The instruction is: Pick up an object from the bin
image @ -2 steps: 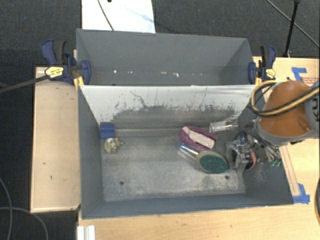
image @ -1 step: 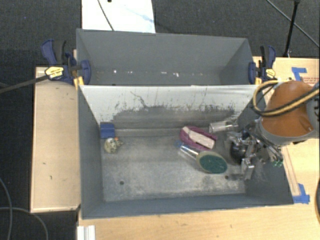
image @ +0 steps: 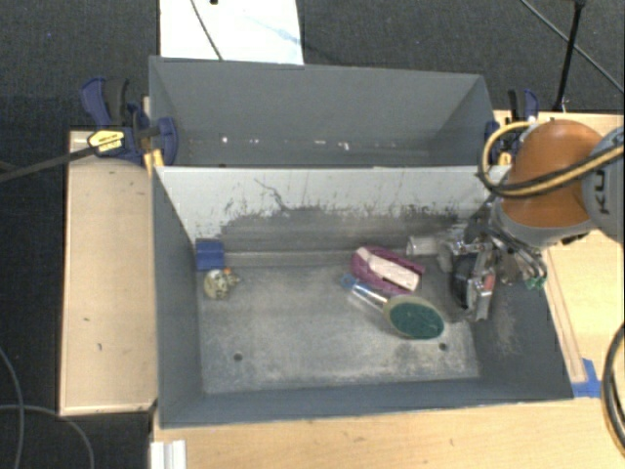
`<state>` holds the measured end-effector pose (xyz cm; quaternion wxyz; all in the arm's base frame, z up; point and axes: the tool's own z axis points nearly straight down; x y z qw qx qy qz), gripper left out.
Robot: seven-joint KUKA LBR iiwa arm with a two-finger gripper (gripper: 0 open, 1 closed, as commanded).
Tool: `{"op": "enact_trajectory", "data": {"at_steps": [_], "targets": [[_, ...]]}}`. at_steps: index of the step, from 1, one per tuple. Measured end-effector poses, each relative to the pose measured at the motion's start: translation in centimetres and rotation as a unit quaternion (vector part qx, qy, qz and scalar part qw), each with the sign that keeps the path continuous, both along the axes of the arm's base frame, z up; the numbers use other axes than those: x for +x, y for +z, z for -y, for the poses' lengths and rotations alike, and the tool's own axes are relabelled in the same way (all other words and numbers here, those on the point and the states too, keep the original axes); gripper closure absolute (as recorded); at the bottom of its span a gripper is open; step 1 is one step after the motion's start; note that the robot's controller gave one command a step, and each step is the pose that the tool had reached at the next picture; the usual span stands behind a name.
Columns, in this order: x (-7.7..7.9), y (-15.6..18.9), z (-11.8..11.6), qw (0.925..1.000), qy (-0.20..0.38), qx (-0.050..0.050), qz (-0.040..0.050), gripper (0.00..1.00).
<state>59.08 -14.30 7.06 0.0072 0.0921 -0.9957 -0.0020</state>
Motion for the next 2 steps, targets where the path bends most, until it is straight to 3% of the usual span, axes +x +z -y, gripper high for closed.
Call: {"op": "enact_trajectory", "data": {"at_steps": [1, 2], "targets": [[-4.4, 7.9, -4.0, 0.9943, 0.106, -0.001, 0.01, 0.0], [-2.7, 0.5, -8.5, 0.9984, -0.056, -0.002, 0.0096, 0.0]]}}
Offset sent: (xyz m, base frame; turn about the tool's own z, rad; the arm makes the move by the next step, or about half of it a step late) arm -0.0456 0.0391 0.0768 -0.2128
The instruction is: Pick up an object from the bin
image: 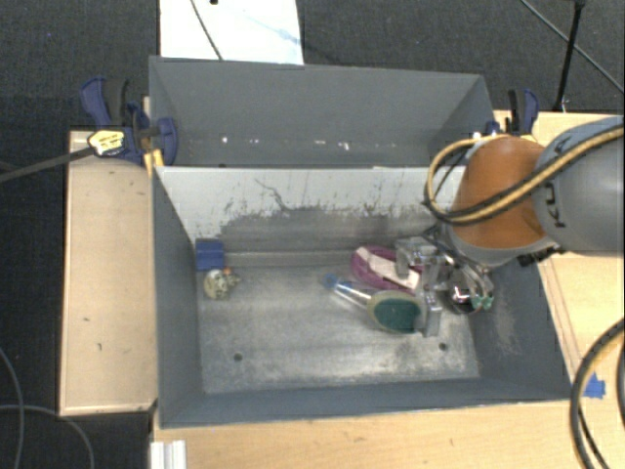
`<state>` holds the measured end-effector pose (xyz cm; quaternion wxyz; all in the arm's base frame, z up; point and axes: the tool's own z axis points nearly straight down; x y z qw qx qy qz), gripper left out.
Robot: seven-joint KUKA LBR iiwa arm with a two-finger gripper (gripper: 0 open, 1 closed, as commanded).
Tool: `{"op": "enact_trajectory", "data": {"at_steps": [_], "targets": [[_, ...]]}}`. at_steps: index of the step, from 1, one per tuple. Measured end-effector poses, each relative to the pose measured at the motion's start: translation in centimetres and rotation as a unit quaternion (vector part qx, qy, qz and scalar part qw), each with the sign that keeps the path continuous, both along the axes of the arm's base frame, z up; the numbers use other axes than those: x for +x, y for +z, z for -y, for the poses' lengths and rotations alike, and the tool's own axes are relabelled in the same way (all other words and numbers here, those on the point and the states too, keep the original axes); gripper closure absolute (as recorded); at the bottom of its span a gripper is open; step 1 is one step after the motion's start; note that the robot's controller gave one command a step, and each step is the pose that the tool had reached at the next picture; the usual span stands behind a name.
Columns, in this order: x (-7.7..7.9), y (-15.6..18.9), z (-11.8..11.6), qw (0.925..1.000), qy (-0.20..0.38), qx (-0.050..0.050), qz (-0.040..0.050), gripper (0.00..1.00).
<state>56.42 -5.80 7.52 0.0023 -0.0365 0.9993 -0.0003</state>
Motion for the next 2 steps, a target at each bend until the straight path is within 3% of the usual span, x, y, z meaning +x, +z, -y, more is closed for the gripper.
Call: {"op": "enact_trajectory", "data": {"at_steps": [1, 2], "targets": [[-2.77, -0.07, -2.79, 0.9994, 0.033, -0.001, 0.0053, 0.0], [-2.28, 0.35, -2.79, 0.9994, 0.033, -0.001, 0.0133, 1.0]]}}
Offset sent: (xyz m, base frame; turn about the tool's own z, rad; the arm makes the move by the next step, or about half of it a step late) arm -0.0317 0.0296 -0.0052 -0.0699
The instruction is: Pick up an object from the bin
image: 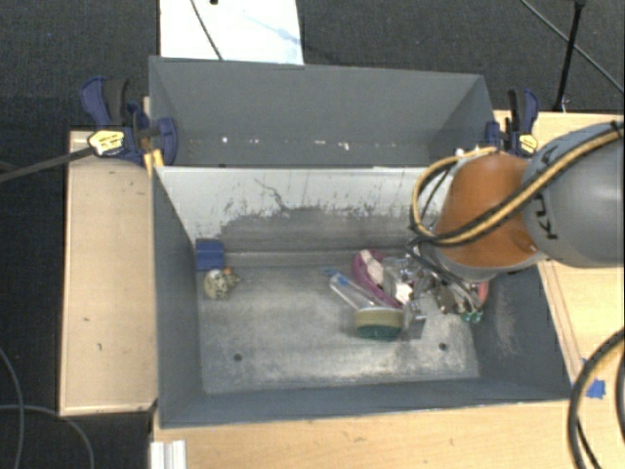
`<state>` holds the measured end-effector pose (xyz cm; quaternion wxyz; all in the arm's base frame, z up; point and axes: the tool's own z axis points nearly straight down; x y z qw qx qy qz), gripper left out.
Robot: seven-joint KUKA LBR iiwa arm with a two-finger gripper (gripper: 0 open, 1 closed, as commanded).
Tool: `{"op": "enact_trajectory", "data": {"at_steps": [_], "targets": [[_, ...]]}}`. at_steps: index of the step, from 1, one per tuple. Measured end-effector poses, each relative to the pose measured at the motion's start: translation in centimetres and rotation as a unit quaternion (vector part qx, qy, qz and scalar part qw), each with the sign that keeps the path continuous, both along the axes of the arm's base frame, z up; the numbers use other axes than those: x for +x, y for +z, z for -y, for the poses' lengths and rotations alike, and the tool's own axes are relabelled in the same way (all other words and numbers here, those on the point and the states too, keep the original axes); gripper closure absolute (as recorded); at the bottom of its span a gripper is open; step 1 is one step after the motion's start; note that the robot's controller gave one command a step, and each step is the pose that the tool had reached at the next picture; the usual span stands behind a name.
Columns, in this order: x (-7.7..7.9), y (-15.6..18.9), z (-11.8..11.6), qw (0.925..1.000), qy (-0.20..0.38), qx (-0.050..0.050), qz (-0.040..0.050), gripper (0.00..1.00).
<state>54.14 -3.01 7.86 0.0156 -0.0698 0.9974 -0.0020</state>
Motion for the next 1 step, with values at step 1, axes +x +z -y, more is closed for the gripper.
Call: {"op": "enact_trajectory", "data": {"at_steps": [1], "targets": [[-5.11, 10.12, -0.62, 0.9847, 0.174, -0.002, -0.0123, 1.0]]}}
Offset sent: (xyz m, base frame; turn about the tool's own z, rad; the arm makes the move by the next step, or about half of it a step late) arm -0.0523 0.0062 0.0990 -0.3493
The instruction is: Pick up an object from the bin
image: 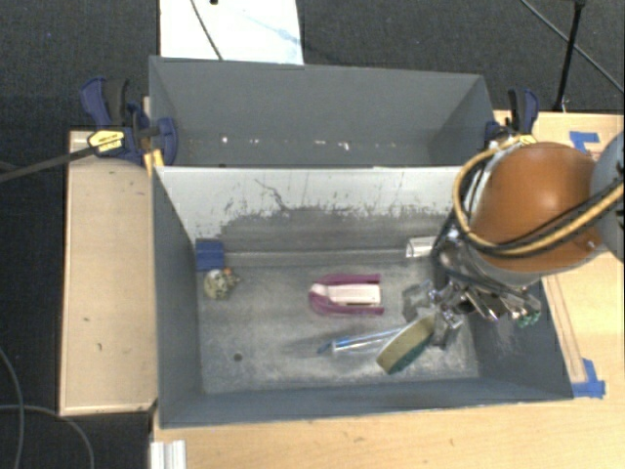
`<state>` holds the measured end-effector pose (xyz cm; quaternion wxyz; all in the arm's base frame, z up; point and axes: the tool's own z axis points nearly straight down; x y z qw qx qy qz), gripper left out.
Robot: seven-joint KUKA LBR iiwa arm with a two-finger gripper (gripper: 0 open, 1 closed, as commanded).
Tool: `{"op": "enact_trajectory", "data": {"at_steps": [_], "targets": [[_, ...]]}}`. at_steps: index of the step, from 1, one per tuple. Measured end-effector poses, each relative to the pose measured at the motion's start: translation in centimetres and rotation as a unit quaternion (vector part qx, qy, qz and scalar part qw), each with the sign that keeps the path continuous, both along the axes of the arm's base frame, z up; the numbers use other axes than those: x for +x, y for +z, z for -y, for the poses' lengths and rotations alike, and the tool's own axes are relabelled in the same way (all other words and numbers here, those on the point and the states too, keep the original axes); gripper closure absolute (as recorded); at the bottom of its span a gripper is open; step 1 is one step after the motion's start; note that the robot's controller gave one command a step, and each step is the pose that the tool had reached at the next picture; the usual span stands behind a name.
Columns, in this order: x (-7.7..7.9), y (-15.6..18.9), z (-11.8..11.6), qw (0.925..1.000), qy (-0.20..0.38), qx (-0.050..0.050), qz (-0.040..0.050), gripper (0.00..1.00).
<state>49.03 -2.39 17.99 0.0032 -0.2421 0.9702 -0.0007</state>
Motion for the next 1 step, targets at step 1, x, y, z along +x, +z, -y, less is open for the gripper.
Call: {"op": "enact_trajectory", "data": {"at_steps": [1], "targets": [[3.51, 18.17, 1.85, 1.0, 0.005, -0.001, 0.0034, 1.0]]}}
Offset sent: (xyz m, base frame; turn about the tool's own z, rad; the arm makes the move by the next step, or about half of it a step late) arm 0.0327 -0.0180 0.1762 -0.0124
